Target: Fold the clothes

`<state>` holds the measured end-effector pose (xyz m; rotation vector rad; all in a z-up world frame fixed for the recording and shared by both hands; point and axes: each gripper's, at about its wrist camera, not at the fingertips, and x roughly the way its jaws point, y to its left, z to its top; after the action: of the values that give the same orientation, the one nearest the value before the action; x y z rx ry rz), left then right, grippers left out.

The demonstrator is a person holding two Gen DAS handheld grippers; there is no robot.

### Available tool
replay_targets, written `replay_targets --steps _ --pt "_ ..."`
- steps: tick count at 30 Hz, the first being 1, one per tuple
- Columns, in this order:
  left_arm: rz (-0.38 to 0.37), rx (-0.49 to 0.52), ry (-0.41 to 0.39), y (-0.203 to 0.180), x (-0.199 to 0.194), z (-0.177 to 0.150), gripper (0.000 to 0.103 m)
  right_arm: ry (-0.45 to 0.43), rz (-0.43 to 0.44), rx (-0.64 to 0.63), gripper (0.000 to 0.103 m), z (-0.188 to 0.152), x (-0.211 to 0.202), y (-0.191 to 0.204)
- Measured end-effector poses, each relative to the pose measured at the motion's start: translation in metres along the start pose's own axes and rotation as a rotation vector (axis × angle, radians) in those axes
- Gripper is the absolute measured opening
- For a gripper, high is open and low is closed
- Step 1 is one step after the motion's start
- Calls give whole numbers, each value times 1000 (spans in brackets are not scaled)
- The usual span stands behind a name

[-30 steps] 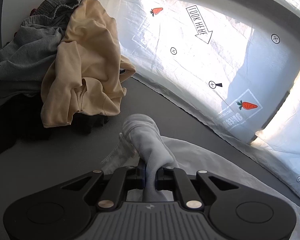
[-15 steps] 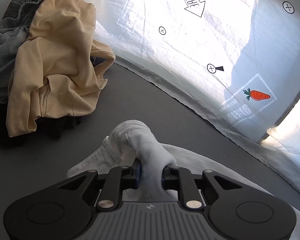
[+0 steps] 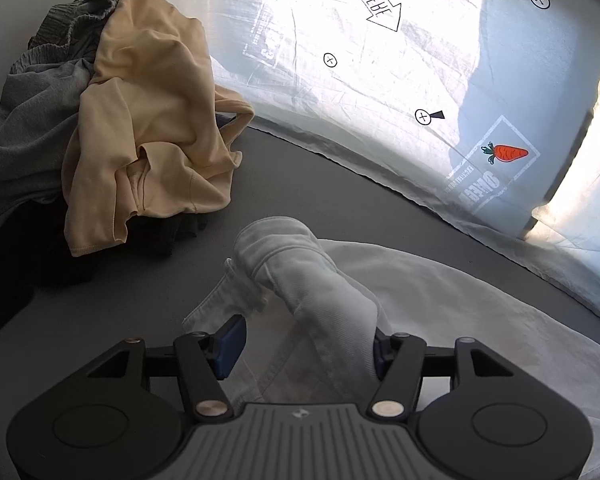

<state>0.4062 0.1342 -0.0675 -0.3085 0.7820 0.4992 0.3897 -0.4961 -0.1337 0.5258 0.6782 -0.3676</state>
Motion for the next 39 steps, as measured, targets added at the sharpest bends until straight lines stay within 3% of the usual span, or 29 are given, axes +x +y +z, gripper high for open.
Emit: replay_targets --steps 9,17,20,24,27,29,31,32,33,34,39 --pt "-65 -43 -74 23 -21 5 71 38 5 -17 70 -21 -8 9" --pt "-52 -127 -160 46 -32 19 75 102 112 -68 71 -34 8 58" --pt "-97 -131 -122 40 -25 19 77 162 158 -53 71 -42 28 77" --pt "-191 -91 -11 17 -5 6 78 264 214 26 71 -60 56 98" --pt "-205 22 65 -9 17 -8 78 318 244 74 71 -75 73 115" --pt "-167 121 99 -26 34 -16 78 329 242 81 70 -82 81 127" --pt "-118 211 113 -40 52 -22 78 313 211 69 66 -86 87 140" --pt "-94 245 114 -45 59 -24 78 312 199 63 55 -85 91 145" --pt "-70 277 114 -49 67 -25 78 319 192 57 21 -84 95 150" --pt "-47 299 113 -51 75 -24 78 326 185 51 7 -82 99 155" --pt "43 399 95 -60 112 -18 81 235 273 80 3 -50 104 178"
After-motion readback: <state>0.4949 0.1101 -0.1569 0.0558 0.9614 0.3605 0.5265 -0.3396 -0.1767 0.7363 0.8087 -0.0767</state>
